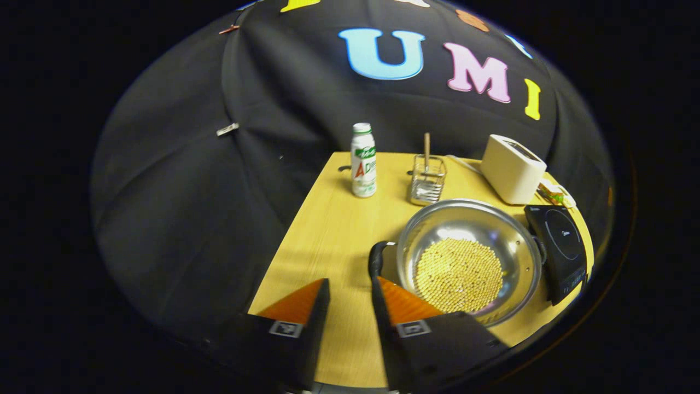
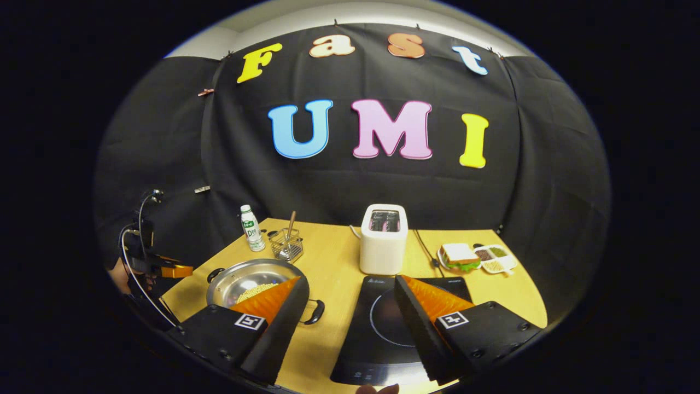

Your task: First push the handle of the pot to place it horizontally, then grasp the pot with both hands and set it on the induction cooktop.

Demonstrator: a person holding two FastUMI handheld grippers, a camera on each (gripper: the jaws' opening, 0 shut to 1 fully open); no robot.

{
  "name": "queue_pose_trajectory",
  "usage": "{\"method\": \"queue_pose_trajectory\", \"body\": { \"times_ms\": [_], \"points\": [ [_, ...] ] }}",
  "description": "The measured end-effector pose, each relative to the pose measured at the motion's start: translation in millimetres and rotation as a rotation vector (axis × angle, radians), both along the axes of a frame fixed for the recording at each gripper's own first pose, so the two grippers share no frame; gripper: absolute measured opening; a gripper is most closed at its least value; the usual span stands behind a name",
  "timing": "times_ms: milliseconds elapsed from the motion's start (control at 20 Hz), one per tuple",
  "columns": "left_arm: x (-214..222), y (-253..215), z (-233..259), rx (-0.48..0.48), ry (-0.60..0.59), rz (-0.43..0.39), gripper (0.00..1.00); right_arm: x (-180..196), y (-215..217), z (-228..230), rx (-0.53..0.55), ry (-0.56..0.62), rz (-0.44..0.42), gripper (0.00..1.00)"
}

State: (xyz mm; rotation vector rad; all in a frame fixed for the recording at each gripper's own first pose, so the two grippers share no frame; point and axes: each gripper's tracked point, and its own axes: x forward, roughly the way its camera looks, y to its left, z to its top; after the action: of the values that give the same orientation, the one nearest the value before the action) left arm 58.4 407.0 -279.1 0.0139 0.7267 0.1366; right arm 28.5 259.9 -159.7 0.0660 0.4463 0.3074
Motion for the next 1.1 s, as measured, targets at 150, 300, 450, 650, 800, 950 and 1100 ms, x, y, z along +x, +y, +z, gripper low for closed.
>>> {"method": "queue_pose_trajectory", "body": {
  "times_ms": [150, 300, 450, 650, 800, 950, 1100],
  "points": [
    [16, -10, -11, -0.023, 0.001, -0.019, 0.90, 9, 33, -41, 0.011, 0.095, 0.030, 0.98],
    [27, -16, -30, -0.050, 0.054, -0.030, 0.97, 10, 65, -83, -0.007, 0.202, 0.074, 0.99],
    [39, -10, -54, -0.058, 0.123, -0.029, 0.98, 11, 86, -118, -0.042, 0.284, 0.088, 0.99],
    [56, -11, -75, -0.072, 0.156, -0.054, 0.96, 27, 97, -158, -0.084, 0.356, 0.070, 0.99],
    [63, -17, -88, -0.094, 0.175, -0.061, 0.92, 32, 101, -181, -0.097, 0.406, 0.050, 0.99],
    [67, -18, -99, -0.112, 0.188, -0.062, 0.84, 35, 104, -197, -0.113, 0.445, 0.052, 0.98],
    [68, -22, -106, -0.122, 0.205, -0.068, 0.73, 33, 106, -209, -0.133, 0.477, 0.051, 0.83]
  ]
}}
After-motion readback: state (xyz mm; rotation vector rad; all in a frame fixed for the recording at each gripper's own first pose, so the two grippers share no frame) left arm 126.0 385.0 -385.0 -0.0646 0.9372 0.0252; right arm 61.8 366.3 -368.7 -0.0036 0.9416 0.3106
